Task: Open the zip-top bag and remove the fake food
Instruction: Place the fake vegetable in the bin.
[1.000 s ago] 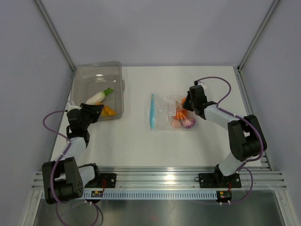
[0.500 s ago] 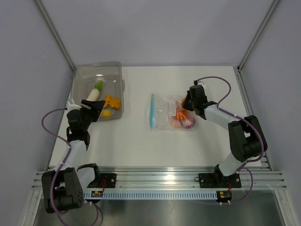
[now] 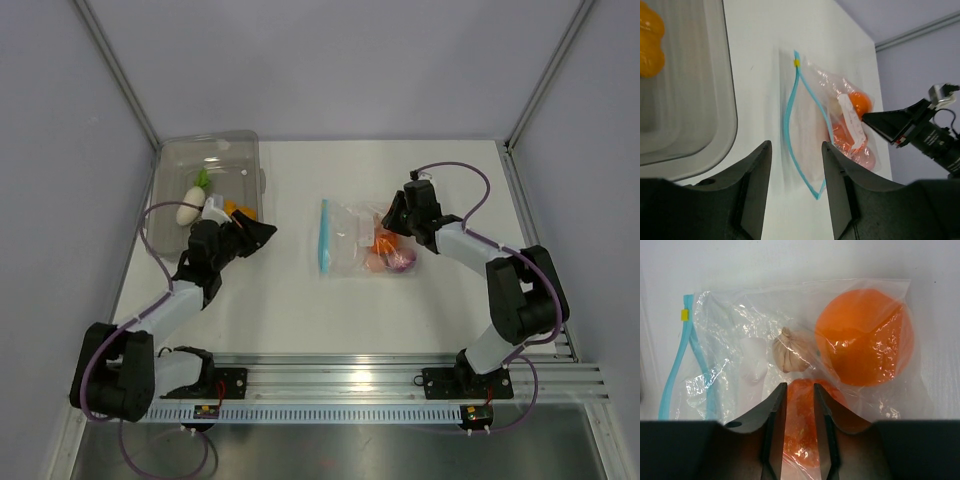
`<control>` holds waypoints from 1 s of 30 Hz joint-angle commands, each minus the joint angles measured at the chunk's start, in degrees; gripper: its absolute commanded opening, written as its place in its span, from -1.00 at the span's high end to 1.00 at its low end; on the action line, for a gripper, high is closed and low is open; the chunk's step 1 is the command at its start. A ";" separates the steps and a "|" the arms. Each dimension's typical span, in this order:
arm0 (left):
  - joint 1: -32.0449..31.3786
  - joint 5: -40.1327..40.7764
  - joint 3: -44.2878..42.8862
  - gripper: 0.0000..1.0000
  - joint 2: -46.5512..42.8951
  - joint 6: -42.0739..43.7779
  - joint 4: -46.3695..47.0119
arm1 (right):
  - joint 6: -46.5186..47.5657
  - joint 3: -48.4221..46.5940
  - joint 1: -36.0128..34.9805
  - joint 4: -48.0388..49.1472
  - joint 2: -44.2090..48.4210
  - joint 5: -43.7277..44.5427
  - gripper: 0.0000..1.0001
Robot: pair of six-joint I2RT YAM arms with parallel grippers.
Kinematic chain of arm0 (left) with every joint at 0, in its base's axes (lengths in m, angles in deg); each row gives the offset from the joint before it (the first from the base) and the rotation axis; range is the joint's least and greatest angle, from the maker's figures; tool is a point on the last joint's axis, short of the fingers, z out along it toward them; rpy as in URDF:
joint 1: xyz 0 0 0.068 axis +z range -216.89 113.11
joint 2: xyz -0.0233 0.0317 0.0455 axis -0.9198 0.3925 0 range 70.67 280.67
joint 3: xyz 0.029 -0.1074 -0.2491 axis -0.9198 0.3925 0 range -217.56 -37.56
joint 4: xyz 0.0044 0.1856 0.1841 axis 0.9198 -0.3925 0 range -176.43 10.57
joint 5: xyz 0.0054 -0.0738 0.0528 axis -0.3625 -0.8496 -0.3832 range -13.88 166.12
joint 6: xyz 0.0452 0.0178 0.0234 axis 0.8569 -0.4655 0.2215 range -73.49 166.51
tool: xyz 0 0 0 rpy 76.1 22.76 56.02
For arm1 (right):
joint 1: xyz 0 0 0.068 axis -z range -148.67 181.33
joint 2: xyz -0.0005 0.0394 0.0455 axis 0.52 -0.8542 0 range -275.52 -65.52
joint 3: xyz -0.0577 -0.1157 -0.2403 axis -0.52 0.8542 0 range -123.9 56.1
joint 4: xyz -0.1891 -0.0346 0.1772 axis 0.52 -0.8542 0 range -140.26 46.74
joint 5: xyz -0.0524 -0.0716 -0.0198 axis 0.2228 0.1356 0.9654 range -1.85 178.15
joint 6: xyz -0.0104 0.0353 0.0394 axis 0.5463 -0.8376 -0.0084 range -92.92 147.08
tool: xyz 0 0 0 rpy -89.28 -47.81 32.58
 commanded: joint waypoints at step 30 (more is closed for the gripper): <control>-12.24 -5.67 -16.56 0.23 32.47 3.80 3.38 | -1.00 -1.88 6.67 -1.74 0.54 9.07 -0.78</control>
